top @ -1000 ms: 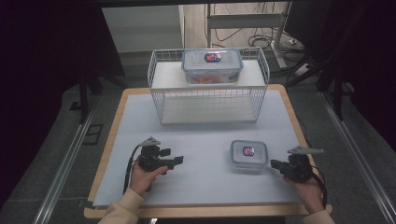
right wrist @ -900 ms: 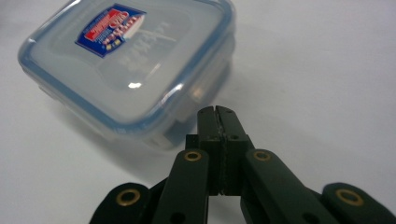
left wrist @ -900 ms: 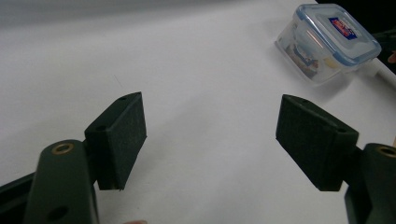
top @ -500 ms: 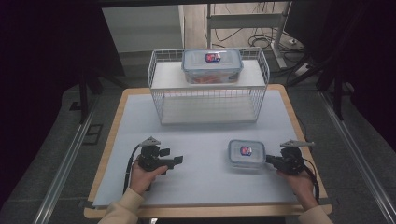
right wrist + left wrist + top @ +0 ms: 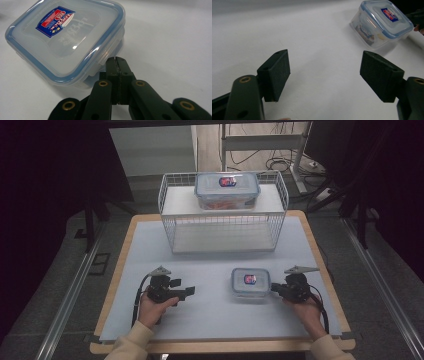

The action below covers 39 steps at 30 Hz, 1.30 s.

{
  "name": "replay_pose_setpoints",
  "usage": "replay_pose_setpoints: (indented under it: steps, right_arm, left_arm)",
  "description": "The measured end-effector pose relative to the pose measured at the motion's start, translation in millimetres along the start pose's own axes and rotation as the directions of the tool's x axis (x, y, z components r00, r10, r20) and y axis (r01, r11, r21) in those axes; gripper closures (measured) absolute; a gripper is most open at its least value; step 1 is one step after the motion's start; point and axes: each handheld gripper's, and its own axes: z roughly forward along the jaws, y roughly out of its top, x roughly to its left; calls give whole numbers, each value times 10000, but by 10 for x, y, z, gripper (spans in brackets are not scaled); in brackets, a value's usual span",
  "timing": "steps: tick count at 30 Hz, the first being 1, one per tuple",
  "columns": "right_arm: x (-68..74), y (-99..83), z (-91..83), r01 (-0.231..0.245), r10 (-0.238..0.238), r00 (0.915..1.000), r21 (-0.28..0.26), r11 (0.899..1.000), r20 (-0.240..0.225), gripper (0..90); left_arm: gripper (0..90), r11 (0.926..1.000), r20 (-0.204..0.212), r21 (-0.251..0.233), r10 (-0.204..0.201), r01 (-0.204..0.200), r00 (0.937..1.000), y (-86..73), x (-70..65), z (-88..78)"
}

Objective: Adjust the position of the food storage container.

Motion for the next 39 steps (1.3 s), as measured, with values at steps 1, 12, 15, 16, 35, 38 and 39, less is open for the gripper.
replay_pose_setpoints:
  steps: [1, 12, 15, 16, 35, 38, 39]
  right_arm:
    - [14, 9, 12, 32, -32, 10000, 17, 10000, -10, 894]
    - [213, 132, 237, 375, -374, 9990, 55, 9993, -229, 894]
    - [274, 160, 295, 512, -510, 9983, 52, 9987, -270, 894]
    - [301, 172, 321, 606, -605, 9977, 47, 9981, -304, 894]
    - [360, 265, 324, 594, -604, 9974, -252, 9979, -388, 894]
    - [318, 258, 254, 533, -550, 9974, -382, 9978, -464, 893]
    - [303, 252, 232, 502, -520, 9975, -390, 9980, -480, 893]
  left_arm:
    - [238, 10000, -12, 6, -2, 2, 10000, 0, 3, -1]
    - [239, 10000, -9, -29, -28, 28, 10000, 2, 19, -12]
    - [239, 10000, -38, -39, -22, 22, 10000, 2, 23, -16]
    - [239, 10000, -37, -38, -18, 18, 10000, 2, 23, -15]
    - [241, 9999, -144, -80, -88, 87, 9999, -1, 51, -35]
    - [241, 9999, -166, -105, -111, 110, 9998, 0, 50, -42]
    - [241, 9999, -172, -114, -126, 124, 9998, 1, 51, -45]
